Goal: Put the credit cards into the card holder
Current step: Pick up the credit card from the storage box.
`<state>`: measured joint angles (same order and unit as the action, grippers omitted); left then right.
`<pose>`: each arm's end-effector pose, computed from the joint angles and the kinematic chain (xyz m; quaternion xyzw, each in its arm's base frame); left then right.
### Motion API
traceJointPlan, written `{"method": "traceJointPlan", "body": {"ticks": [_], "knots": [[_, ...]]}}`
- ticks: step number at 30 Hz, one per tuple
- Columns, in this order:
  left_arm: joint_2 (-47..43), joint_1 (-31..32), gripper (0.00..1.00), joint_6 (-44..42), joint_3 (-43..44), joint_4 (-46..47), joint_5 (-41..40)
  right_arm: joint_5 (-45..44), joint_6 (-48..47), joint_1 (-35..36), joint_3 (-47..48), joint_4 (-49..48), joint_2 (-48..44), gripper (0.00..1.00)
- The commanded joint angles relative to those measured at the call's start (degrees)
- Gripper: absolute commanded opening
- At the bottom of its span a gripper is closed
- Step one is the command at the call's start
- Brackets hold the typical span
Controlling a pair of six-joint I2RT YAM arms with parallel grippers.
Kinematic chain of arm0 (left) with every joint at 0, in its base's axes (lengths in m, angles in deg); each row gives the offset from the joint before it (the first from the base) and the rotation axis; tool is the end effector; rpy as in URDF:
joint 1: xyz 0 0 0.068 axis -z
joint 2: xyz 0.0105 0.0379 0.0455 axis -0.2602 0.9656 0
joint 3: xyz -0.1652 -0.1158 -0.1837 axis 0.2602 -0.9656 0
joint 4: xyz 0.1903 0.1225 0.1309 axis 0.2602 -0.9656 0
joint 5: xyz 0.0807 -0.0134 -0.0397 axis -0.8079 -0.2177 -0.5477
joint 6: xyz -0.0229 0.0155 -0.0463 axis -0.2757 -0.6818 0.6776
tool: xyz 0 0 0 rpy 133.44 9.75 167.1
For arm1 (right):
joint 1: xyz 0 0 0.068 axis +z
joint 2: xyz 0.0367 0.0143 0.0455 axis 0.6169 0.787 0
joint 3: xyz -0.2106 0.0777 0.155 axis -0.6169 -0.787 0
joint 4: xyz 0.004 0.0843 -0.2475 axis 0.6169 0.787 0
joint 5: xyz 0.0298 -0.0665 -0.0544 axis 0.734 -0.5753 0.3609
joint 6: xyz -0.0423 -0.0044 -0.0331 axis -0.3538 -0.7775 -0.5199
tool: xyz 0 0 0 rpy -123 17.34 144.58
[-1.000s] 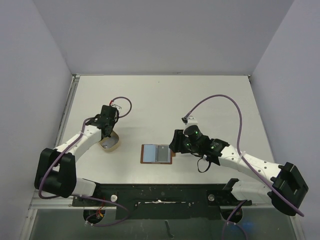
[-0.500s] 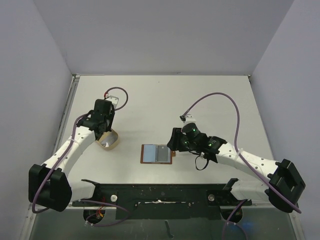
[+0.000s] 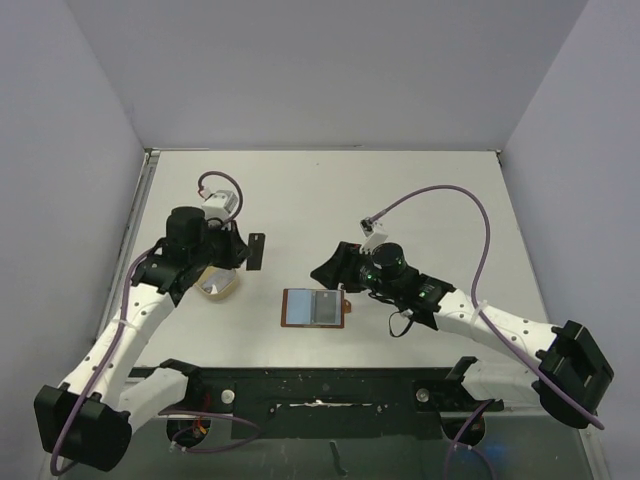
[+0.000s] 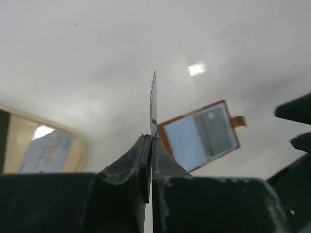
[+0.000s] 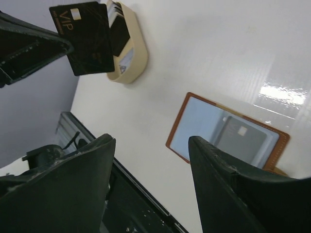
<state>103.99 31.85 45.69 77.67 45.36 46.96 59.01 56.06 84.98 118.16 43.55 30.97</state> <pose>0.2135 -0.0716 0.2970 0.0883 0.8903 -0.1886 0.4049 0.1768 0.1914 0.2488 0.0204 0.8439 0.4193 0.3340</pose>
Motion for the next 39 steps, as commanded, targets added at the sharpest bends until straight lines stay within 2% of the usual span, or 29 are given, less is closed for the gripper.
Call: {"method": "traceJointPlan", "body": {"ticks": [1,6,10,13,19,22,25,30,36,39], "knots": [[-5.2,-0.4,0.00,12.7,-3.5,13.5,19.5,3.1,5.4,-0.5,-1.8,-15.6,-2.4,0.64],[-7.4,-0.4,0.00,31.0,-10.3,31.8,33.4,6.2,9.0,-1.0,-3.8,-24.4,-2.6,0.69],[-7.2,-0.4,0.00,42.3,-15.3,47.1,37.3,9.1,10.3,-1.1,-4.3,-30.2,-1.9,0.69],[-6.4,-0.4,0.00,47.3,-18.1,53.2,38.8,10.2,11.1,-1.2,-5.1,-34.0,-1.8,0.69],[-3.1,-0.3,0.00,60.0,-24.9,71.3,41.6,13.1,11.5,-1.7,-4.0,-35.0,-0.1,0.68],[-2.2,-0.3,0.00,59.7,-25.7,71.0,41.8,14.2,12.2,-1.8,-4.3,-36.8,0.2,0.60],[-2.0,-0.4,0.00,56.8,-25.4,66.7,41.7,14.6,13.3,-2.3,-5.5,-38.7,-0.1,0.39],[-1.7,-0.5,0.02,50.2,-23.4,57.8,41.1,15.5,15.2,-3.4,-8.0,-41.4,-1.0,0.18],[-1.2,-0.5,0.05,49.4,-23.7,57.6,41.0,15.9,15.4,-4.0,-9.2,-41.6,-1.6,0.01],[-1.2,-0.5,0.08,48.5,-23.3,56.3,41.1,15.8,15.7,-4.2,-10.3,-42.1,-2.2,0.00]]}}
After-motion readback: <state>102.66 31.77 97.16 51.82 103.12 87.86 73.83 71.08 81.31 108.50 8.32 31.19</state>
